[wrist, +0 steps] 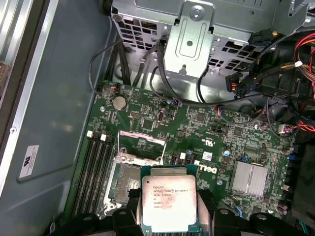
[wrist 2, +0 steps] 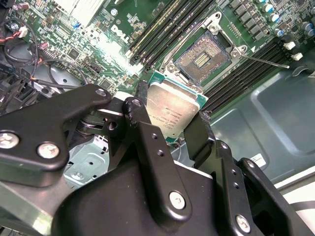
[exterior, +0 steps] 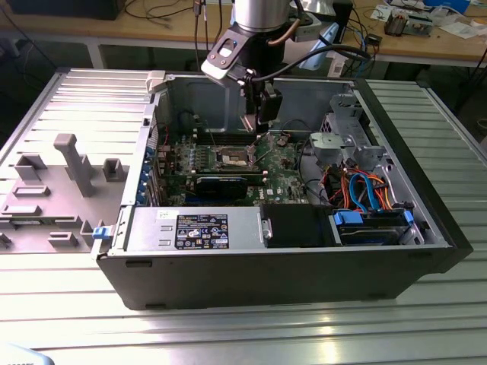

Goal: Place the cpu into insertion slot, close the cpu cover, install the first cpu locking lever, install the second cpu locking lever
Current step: 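Place the cpu into insertion slot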

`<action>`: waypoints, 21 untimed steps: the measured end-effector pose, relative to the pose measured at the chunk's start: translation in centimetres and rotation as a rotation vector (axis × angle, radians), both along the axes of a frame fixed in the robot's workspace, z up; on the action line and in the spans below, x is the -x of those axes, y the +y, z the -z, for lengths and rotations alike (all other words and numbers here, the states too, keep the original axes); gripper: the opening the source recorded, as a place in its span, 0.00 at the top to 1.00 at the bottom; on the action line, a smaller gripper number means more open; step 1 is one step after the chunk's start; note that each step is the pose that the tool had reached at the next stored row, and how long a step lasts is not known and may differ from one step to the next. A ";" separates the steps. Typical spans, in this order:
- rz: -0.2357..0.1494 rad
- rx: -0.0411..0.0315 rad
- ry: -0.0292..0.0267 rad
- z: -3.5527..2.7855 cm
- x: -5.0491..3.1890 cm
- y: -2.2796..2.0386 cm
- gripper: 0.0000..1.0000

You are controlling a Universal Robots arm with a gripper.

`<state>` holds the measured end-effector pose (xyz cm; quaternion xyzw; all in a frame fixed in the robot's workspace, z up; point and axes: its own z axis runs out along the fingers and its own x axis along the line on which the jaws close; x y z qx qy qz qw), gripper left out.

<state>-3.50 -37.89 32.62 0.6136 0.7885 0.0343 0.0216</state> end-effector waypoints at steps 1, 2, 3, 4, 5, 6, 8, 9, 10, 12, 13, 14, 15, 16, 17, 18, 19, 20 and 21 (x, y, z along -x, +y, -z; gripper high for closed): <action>0.001 0.0000 0.0000 0.00 0.00 0.00 0.46; 0.002 0.0000 0.0000 0.01 0.00 0.00 0.46; 0.002 0.0000 0.0000 0.01 0.00 0.00 0.46; 0.003 0.0000 0.0000 0.01 0.00 0.00 0.46; 0.003 0.0000 0.0000 0.01 0.00 0.00 0.46; 0.004 0.0000 0.0000 0.01 0.00 0.00 0.46; 0.005 0.0000 0.0000 0.02 0.00 0.00 0.46; 0.006 0.0000 0.0000 0.02 0.00 0.00 0.46; 0.006 0.0001 0.0000 0.02 0.00 0.00 0.46; 0.007 0.0000 0.0000 0.03 0.00 0.00 0.46; 0.008 0.0000 0.0000 0.03 0.00 0.00 0.46; 0.008 0.0000 0.0000 0.03 0.00 0.00 0.46; 0.009 0.0000 0.0000 0.04 0.00 0.00 0.46; 0.010 0.0000 0.0000 0.04 0.00 0.00 0.46; 0.011 -0.0001 0.0000 0.05 0.00 0.00 0.46; 0.012 0.0000 0.0000 0.05 0.00 0.00 0.46; 0.013 0.0000 0.0000 0.05 0.00 0.00 0.46; 0.013 0.0001 0.0000 0.05 0.00 0.00 0.46; 0.014 0.0000 0.0000 0.06 0.00 0.00 0.46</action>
